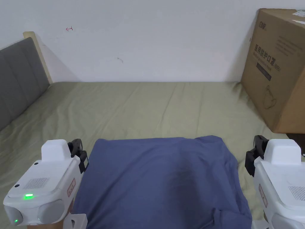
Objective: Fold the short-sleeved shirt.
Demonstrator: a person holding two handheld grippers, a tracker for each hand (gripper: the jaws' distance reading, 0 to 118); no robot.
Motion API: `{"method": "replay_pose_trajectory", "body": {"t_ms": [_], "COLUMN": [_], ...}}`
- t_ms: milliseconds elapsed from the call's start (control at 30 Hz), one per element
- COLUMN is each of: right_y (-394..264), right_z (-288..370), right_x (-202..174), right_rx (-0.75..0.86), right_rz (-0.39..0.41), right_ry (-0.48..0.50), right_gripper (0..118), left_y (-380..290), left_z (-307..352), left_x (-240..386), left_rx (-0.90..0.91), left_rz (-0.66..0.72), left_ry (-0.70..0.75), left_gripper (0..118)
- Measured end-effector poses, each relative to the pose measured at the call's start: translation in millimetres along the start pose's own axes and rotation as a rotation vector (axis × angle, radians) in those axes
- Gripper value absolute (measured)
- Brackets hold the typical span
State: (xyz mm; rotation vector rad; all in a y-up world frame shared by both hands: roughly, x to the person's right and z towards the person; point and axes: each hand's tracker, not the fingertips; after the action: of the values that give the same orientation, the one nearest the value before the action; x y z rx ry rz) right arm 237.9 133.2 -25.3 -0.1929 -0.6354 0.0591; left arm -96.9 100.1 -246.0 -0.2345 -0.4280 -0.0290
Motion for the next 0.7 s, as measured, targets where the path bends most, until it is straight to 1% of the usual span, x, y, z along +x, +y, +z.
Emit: {"method": "replay_pose_trajectory", "body": {"t_ms": [67,133,267,500,533,567,600,633,667,700], "right_y": [-3,-3,-8,-17,-18,-19,-21,-22,-23,-24], "right_z": [-1,-2,-4,-7,-8,-9,-8,-8,-9,-9], "right_x": [-3,-2,-3,-4,-4,-5,-5,-6,-7,-8], "right_rx": [0.001,-0.001,-0.009,-0.038,-0.042,-0.046,-0.051,-0.054,-0.059,-0.064], "right_rz": [-0.001,-0.006,-0.016,-0.015,-0.016,-0.016,-0.015,-0.013,-0.009,-0.006], "right_ry": [0.002,0.010,0.023,0.031,0.032,0.034,0.035,0.035,0.036,0.036], "right_gripper": [0,0,0,0,0,0,0,0,0,0], "left_y": [-3,-11,-30,-101,-111,-119,-127,-133,-142,-148], "left_z": [2,-2,-10,-22,-23,-25,-27,-28,-25,-26], "left_x": [2,-3,-19,-67,-73,-79,-85,-88,-91,-94], "left_rx": [-0.003,-0.044,-0.229,-0.544,-0.572,-0.622,-0.672,-0.680,-0.691,-0.725], "left_rz": [-0.011,-0.026,-0.007,0.063,0.084,0.109,0.119,0.134,0.144,0.146], "left_ry": [0.004,0.003,-0.006,0.005,0.009,0.013,0.026,0.022,0.034,0.042], "left_gripper": [0,0,0,0,8,23,43,59,67,67]}}
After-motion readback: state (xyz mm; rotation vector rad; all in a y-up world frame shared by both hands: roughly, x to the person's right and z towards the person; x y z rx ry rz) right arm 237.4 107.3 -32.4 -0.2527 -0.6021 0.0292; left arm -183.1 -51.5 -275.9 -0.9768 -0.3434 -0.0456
